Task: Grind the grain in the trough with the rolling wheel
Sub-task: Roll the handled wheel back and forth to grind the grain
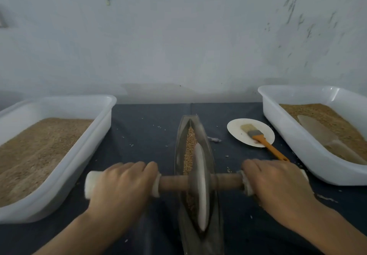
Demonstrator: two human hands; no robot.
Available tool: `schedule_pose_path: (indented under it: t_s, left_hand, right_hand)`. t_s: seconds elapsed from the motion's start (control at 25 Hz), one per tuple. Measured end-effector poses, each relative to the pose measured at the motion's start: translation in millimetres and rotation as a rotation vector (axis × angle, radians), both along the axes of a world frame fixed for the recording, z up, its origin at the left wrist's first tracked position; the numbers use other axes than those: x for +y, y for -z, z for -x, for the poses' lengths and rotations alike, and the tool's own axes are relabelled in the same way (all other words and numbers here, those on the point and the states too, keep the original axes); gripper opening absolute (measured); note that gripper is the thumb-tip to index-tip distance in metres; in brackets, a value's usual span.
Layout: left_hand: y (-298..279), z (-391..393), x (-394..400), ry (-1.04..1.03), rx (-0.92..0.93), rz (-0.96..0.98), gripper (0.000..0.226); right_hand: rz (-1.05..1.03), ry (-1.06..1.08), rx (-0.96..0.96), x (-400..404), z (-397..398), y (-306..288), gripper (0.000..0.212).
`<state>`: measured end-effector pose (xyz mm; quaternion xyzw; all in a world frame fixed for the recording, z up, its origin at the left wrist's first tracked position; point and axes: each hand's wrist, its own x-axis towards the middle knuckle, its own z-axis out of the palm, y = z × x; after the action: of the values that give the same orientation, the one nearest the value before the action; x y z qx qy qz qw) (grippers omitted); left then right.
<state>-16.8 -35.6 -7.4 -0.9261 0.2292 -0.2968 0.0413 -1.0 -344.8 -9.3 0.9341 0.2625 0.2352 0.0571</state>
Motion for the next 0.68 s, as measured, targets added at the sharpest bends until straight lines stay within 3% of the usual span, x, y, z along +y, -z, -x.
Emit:
schedule_pose_path:
  t_s: [0.16,0.32,0.48,0.56,0.68]
  left_hand:
    - [-2,-19,-1,-0.09,0.149,-0.077,0.043]
    - [-12,-107,-14,-0.361,0.252,-0.045,0.016]
    - [-15,-109,-17,-0.385,0.246,-0.051,0.017]
    - [-5,-67,-9,-0.287,0.171,-0.067,0.024]
    - [-2,-3,-1,0.036,-0.07,-0.016,0.024]
  right_hand:
    - [0.048,0.092,0.077,5,-17,-2,0.051]
    - [0.108,0.268,0.028,31,-95,-17,0.019]
    - [0.089,0.285,0.071,34,-97,-22,0.017]
    - [0.066,0.233,0.115,20,-57,-8,0.024]
    - [-0.027,0.036,0.028,2,3,0,0.052]
